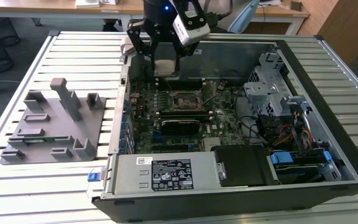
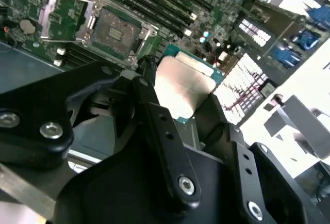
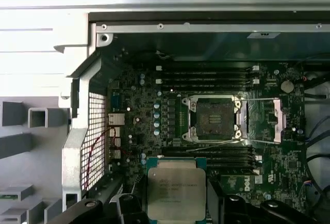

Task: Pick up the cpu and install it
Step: 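Pick up the cpu and move it towards the insertion slot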

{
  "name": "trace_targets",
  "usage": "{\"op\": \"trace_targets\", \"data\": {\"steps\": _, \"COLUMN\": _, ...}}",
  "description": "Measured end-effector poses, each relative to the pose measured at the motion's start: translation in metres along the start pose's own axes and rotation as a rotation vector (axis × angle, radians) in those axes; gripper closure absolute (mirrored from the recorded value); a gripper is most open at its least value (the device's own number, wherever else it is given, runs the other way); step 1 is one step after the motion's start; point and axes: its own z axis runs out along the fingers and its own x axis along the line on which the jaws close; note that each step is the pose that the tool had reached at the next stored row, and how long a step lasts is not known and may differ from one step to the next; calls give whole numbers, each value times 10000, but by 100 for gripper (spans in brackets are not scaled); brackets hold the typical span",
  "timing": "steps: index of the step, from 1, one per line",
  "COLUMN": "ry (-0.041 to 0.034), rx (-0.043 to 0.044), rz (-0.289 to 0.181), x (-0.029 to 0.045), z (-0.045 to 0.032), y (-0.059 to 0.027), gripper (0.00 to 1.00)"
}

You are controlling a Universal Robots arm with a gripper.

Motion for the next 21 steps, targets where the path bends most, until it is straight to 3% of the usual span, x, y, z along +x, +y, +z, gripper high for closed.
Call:
{"op": "trace_targets", "data": {"steps": 5, "ry": 0, "rx": -1, "rz": -1, "x": -113, "z": 35, "y": 106, "gripper": 46}}
{"op": "trace_targets", "data": {"steps": 14, "ry": 1, "rx": -1, "rz": -1, "x": -414, "z": 114, "y": 227, "gripper": 46}}
{"op": "trace_targets", "data": {"steps": 21, "ry": 0, "rx": -4, "rz": -1, "x": -478, "z": 130, "y": 274, "gripper": 46}}
